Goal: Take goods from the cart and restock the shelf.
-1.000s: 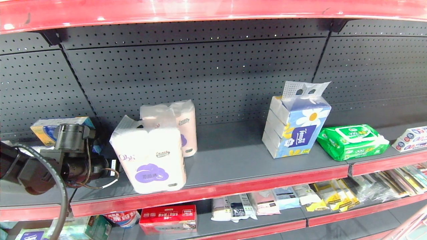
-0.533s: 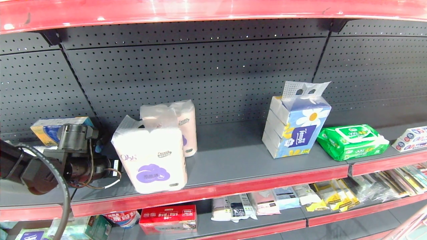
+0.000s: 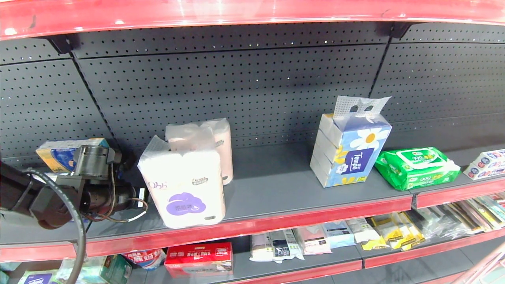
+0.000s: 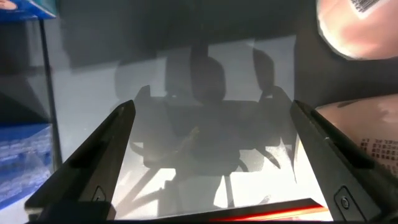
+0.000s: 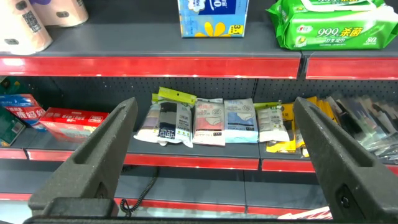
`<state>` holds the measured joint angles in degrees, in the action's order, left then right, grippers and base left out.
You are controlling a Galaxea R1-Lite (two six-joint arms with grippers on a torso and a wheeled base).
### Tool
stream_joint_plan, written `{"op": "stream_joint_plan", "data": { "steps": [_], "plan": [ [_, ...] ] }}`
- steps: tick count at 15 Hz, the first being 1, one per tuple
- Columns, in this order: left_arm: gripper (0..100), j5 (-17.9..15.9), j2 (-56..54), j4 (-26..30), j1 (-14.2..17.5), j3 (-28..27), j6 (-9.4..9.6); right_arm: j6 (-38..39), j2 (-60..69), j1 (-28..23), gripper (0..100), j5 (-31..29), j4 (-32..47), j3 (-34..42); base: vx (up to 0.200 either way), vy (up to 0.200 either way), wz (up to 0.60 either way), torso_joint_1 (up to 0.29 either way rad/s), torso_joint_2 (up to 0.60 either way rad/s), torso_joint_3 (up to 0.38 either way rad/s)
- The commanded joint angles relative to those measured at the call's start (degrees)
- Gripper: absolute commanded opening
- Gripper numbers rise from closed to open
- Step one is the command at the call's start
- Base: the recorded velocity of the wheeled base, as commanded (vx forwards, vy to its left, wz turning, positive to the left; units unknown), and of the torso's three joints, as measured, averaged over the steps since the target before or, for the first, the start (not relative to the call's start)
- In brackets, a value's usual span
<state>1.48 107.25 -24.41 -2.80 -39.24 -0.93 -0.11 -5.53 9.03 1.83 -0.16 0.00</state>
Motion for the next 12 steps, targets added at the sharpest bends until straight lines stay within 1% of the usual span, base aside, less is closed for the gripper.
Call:
{"op": "stream_joint_plan", "data": {
  "steps": [1,12],
  "plan": [
    [100,0.0,0.0,0.0,-0.3,0.0,-0.04,-0.1,-0.1,0.0,100,0.0,0.0,0.0,0.000,0.000,0.00,0.000,0.00,0.000],
    [100,0.1,0.0,0.0,-1.8,0.0,-0.04,-0.1,-0.1,0.0,100,0.0,0.0,0.0,0.000,0.000,0.00,0.000,0.00,0.000]
  ]
}}
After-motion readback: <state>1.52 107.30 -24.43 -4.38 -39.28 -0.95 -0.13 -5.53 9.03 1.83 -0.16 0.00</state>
